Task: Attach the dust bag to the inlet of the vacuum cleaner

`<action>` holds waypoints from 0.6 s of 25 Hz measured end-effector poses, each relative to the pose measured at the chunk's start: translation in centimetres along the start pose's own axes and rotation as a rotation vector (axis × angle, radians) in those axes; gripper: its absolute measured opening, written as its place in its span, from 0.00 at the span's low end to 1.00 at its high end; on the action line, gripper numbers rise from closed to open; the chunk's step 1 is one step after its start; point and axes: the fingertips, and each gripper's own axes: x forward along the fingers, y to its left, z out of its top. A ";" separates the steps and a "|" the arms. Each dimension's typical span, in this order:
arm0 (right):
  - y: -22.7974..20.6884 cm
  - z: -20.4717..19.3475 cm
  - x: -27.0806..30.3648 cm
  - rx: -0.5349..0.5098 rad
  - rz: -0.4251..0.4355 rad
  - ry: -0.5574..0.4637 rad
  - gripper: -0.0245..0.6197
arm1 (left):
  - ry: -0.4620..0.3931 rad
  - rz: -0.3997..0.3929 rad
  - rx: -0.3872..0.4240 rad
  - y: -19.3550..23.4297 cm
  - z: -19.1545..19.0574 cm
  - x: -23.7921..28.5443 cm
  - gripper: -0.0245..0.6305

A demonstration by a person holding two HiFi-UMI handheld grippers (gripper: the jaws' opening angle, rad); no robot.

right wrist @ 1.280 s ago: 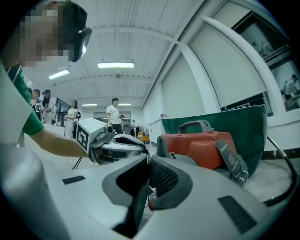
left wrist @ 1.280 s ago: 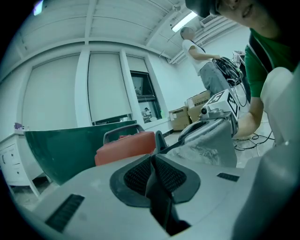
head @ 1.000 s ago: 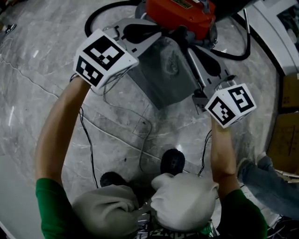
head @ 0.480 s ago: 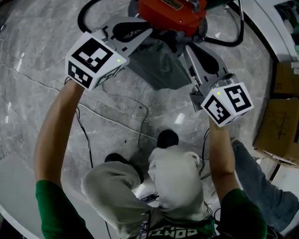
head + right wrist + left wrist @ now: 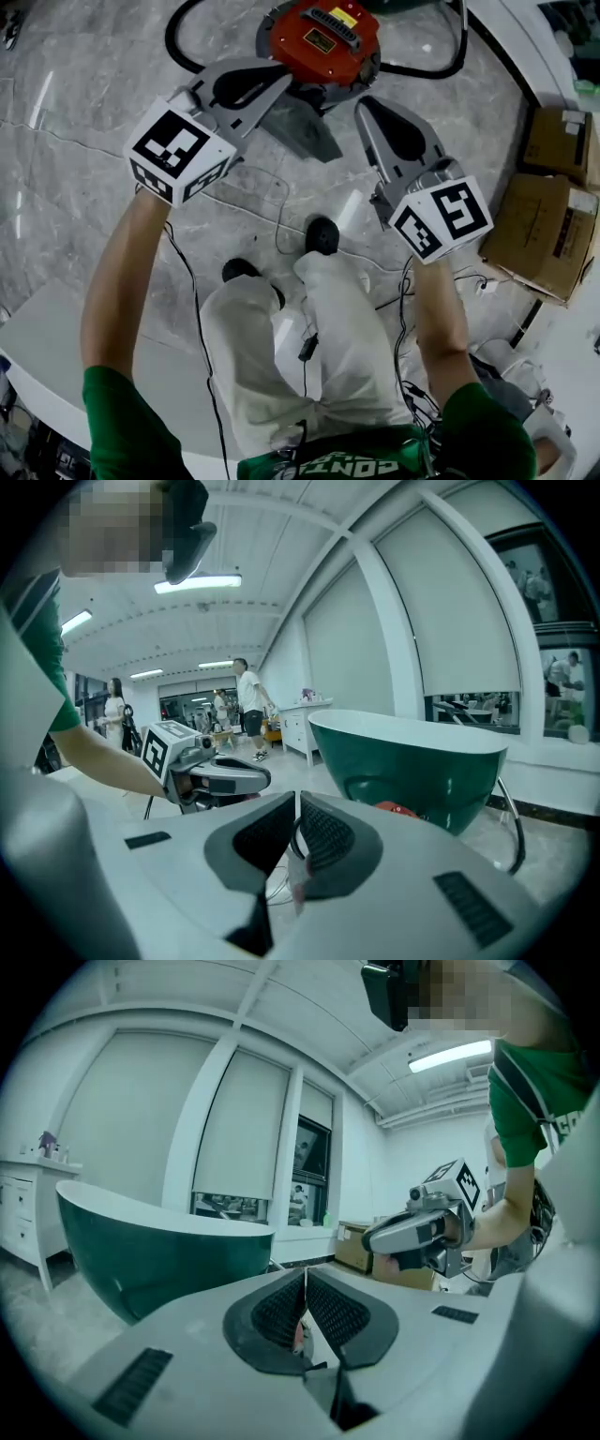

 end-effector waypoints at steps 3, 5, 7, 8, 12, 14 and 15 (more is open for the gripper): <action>1.5 5.4 -1.6 0.004 0.001 0.012 0.07 | -0.003 0.011 -0.048 -0.5 5.4 -2.2 0.04; 2.6 8.9 -3.0 0.013 -0.003 0.021 0.06 | 0.002 0.006 -0.068 -1.3 9.0 -4.0 0.04; 3.9 12.3 -4.5 0.025 -0.003 0.032 0.05 | 0.012 -0.006 -0.082 -2.3 12.6 -6.2 0.04; 4.4 14.1 -5.4 0.031 -0.003 0.034 0.05 | 0.011 -0.005 -0.095 -2.6 14.6 -7.3 0.04; 6.1 21.0 -8.8 0.046 -0.018 0.030 0.05 | -0.024 0.066 -0.178 -3.1 22.7 -12.5 0.04; 6.6 24.2 -10.2 0.052 -0.017 0.026 0.05 | -0.027 0.111 -0.198 -3.7 25.9 -14.8 0.04; 6.8 25.7 -10.9 0.056 -0.013 0.022 0.05 | -0.026 0.133 -0.206 -3.9 27.3 -15.7 0.04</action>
